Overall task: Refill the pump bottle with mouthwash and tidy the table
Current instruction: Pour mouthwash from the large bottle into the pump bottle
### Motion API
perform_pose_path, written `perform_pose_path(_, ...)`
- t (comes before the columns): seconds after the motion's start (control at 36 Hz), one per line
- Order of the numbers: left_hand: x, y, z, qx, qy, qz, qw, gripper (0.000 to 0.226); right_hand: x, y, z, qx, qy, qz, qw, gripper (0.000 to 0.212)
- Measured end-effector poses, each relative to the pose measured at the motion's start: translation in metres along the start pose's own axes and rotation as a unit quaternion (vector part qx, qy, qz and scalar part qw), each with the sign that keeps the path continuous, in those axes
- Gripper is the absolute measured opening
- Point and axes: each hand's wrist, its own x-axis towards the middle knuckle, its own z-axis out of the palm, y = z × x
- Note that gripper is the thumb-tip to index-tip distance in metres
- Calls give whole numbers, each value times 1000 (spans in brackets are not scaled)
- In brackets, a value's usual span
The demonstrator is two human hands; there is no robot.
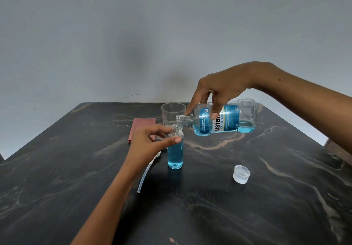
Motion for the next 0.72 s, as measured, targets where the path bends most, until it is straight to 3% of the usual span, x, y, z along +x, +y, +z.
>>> perform_pose_path(0.44,1,-1,1,-11,-2,-4,1000,23,-1,-1,1,5,2,10,1000,58)
perform_pose_path(0.72,1,0,1,-14,-3,-5,1000,33,-1,-1,1,3,1,11,1000,57)
